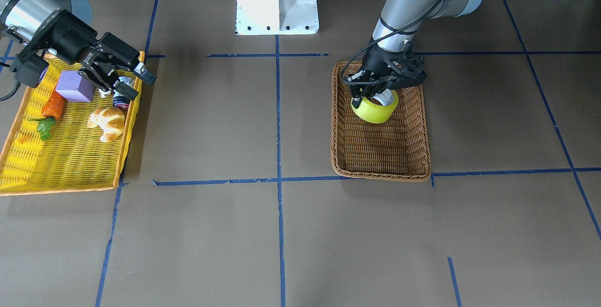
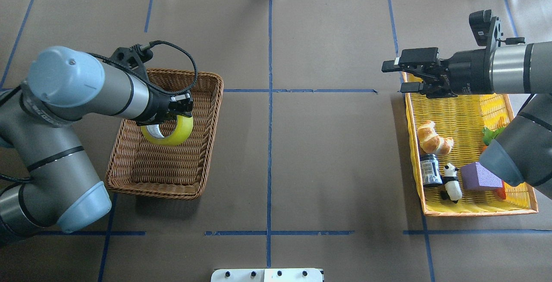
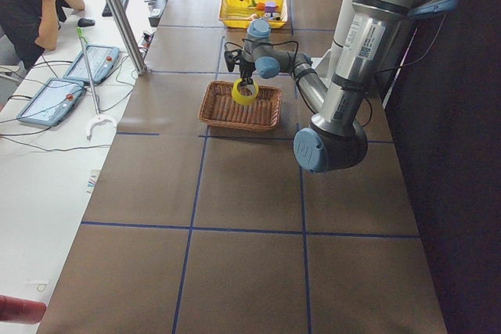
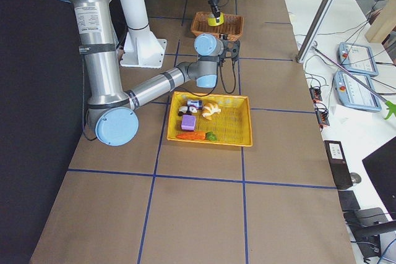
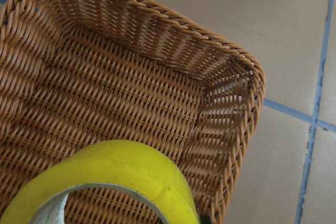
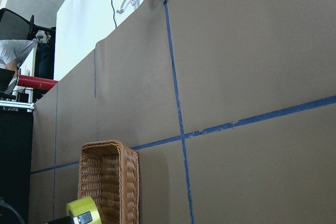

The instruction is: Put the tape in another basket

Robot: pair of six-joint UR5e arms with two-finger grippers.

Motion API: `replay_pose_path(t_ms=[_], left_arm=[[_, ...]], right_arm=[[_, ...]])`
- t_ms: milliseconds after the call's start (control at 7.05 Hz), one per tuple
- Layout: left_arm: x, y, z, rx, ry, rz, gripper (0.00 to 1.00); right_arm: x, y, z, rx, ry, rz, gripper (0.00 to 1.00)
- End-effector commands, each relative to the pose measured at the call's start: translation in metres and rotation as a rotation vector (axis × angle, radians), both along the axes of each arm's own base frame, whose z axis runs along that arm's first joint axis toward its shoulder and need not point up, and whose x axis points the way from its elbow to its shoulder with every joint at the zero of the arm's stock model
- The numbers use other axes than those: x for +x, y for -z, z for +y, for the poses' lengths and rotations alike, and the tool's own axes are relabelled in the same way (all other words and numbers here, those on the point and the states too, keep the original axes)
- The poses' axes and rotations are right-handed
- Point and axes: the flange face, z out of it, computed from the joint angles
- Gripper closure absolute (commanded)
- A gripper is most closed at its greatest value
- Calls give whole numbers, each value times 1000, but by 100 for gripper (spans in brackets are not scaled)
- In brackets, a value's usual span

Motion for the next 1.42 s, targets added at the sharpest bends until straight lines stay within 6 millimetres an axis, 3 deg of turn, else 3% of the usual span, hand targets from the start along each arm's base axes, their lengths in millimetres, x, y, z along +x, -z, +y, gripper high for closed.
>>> replay_pose_path(t_ms=[0, 284, 710, 852, 994, 1135, 1277], left_arm=[[18, -27, -6, -26, 1, -57, 98], [30, -31, 2, -44, -20, -89, 98], [36, -36, 4, -51, -27, -99, 87], [37, -34, 3, -49, -27, -97, 71], [39, -38, 2, -51, -27, -104, 43], [38, -35, 2, -48, -26, -101, 0], [28, -25, -2, -37, -15, -80, 0]], right_arm=[[-6, -5, -1, -8, 5, 7, 0], [-7, -4, -1, -6, 6, 5, 0], [-12, -4, 1, -7, 2, 6, 0], [-12, -4, 1, -7, 2, 6, 0], [-12, -5, 1, -7, 2, 6, 0], [-12, -5, 1, -7, 2, 6, 0], [-12, -3, 0, -6, 6, 5, 0]])
